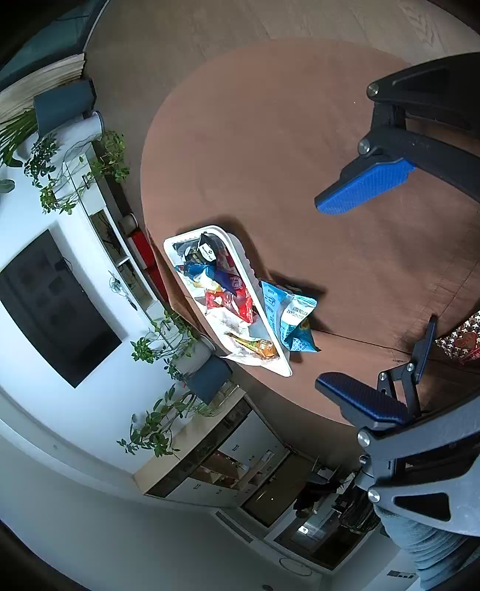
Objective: Organize snacks
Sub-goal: 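Withdraw both tools from the tray toward the last two snacks, then grasp the heart-print candy with the left gripper while the right gripper grasps the blue chip bag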
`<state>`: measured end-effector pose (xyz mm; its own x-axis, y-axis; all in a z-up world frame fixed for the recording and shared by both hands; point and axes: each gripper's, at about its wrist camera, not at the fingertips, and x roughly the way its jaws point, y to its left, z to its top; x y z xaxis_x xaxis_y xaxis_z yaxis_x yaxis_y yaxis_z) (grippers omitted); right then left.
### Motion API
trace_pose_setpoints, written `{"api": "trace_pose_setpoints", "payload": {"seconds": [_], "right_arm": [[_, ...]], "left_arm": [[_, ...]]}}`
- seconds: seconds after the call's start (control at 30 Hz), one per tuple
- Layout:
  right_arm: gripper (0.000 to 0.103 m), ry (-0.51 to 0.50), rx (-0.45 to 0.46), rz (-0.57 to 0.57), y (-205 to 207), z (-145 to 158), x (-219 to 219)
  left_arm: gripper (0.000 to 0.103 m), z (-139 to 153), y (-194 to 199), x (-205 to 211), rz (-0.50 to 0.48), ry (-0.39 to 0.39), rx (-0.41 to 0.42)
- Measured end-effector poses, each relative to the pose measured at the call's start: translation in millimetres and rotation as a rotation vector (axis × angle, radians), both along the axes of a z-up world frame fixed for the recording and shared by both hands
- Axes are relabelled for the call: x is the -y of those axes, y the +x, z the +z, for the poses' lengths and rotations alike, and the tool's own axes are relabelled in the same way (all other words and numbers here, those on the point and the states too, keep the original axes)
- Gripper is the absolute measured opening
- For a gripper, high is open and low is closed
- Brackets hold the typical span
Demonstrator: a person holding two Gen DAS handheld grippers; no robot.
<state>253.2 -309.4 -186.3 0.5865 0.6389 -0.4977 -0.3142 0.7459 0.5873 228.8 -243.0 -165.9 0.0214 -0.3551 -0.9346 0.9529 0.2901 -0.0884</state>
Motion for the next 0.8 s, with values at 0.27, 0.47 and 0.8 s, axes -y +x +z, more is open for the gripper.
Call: {"api": "trace_pose_setpoints", "payload": {"seconds": [0.27, 0.47, 0.8], "right_arm": [[0.090, -0.009, -0.016, 0.001, -1.1, -1.8, 0.5], [0.089, -0.020, -0.025, -0.001, -0.5, -2.5, 0.2], [0.084, -0.107, -0.027, 0.013, -1.2, -2.3, -12.3]], "left_arm": [[0.047, 4.1, -3.1, 3.0, 0.016, 0.039, 0.054], [0.035, 7.7, -11.5, -2.0, 0.052, 0.041, 0.058], [0.031, 12.0, -10.9, -12.8, 0.271, -0.018, 0.049]]}}
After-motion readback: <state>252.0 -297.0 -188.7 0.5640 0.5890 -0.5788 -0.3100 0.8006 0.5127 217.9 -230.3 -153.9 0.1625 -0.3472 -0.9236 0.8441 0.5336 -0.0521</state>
